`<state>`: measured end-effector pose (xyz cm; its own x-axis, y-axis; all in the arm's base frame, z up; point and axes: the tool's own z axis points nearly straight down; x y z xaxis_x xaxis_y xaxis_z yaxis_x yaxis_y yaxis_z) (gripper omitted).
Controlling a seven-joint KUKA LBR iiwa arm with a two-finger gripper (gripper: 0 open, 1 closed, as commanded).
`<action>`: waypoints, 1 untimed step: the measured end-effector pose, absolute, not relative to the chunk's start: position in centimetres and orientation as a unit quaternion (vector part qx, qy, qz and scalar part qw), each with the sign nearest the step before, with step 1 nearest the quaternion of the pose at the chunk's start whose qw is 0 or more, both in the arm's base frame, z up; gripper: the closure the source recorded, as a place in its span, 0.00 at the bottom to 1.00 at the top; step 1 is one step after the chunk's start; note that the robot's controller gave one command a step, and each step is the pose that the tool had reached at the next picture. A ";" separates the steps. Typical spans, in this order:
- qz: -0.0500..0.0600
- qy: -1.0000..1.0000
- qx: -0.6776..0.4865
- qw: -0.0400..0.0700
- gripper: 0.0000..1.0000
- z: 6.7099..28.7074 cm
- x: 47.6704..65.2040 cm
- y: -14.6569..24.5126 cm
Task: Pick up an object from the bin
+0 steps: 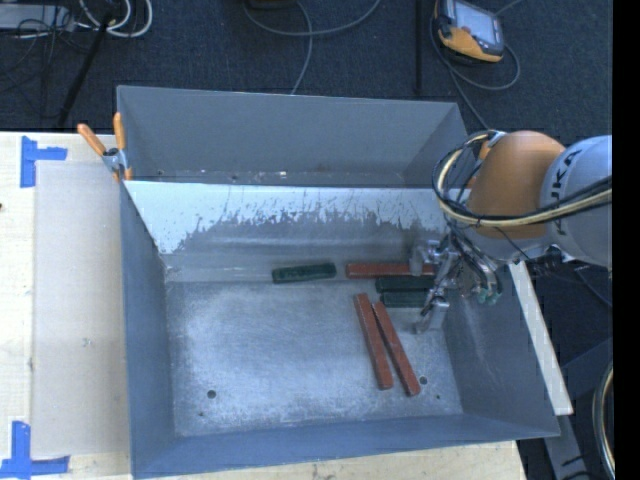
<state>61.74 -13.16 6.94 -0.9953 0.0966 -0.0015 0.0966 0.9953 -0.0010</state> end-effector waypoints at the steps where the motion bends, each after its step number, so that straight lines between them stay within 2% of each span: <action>1: -0.001 0.999 0.046 0.001 0.00 7.0 61.8 -13.1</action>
Offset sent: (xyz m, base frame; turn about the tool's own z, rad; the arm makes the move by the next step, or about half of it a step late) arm 0.0000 0.0000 0.0000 0.0000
